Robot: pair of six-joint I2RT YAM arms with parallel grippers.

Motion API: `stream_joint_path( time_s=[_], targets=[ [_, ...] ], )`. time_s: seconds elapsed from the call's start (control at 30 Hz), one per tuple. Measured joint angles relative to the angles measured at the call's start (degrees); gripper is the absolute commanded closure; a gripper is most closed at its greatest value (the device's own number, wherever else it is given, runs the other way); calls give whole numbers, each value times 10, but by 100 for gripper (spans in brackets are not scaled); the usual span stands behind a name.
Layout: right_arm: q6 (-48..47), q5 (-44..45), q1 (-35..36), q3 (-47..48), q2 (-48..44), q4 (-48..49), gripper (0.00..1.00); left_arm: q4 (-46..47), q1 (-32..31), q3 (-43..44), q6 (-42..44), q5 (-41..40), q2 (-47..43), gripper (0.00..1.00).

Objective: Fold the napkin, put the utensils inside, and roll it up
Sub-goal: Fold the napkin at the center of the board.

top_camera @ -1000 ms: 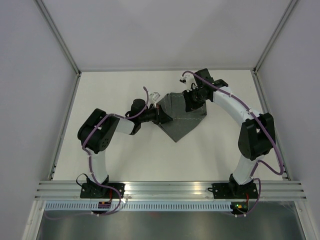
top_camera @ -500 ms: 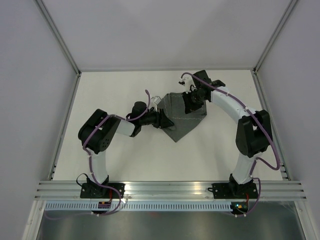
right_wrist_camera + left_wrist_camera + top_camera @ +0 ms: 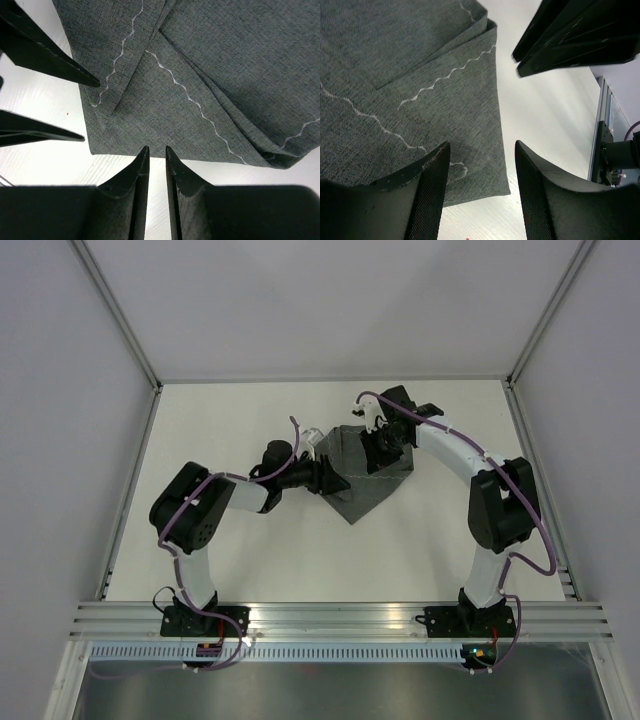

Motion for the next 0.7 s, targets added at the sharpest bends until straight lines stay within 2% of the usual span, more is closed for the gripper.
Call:
stream_joint_path(
  time_s=[0.27,0.5,0.63,0.7],
  targets=[
    [0,5,8,0,20,3,75,-3,0,-13,-1,-28,-68,39],
    [0,14,46,0,31,11,75,-92,0,-26,-26,-214,-165,37],
    [3,9,73,0,33,14,61,-168,2,-24,-46,-322,-195,37],
    [5,6,81,0,38,15,57,-200,3,-24,-56,-356,-195,37]
  ],
)
